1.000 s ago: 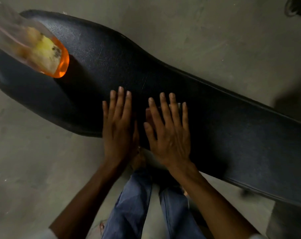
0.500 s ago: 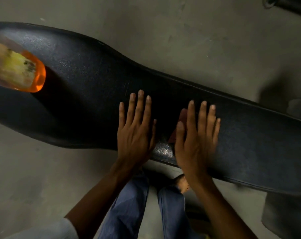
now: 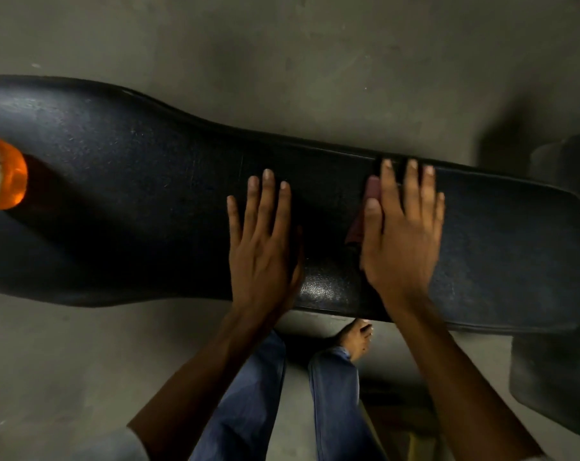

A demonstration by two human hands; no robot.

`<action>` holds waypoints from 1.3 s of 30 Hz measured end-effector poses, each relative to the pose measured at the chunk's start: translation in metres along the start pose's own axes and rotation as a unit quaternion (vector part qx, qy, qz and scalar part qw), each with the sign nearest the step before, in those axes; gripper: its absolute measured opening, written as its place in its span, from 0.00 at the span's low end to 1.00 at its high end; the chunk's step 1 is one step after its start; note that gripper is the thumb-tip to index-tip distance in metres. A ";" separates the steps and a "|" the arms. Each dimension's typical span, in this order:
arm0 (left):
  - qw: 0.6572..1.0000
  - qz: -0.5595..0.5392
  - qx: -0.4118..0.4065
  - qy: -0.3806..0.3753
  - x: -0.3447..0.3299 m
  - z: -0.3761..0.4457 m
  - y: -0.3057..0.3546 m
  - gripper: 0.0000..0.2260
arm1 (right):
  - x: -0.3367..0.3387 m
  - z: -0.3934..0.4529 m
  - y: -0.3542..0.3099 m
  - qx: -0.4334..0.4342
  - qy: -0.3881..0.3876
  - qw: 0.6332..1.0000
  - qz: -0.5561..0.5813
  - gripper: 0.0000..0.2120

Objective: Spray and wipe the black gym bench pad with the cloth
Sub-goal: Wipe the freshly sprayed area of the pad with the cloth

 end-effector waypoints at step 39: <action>0.990 -0.027 -0.122 -0.069 -0.076 -0.013 0.192 0.28 | 0.032 -0.017 0.179 -0.084 0.046 0.995 0.018 0.27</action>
Point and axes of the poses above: each hand's wrist, its own z-axis towards the middle knuckle, its own x-axis out of the back of the hand, y = z × x, the point moved 7 cm from there along z, towards the middle knuckle, and after that the axes turned 10 degrees about x, right-handed, at the moved point
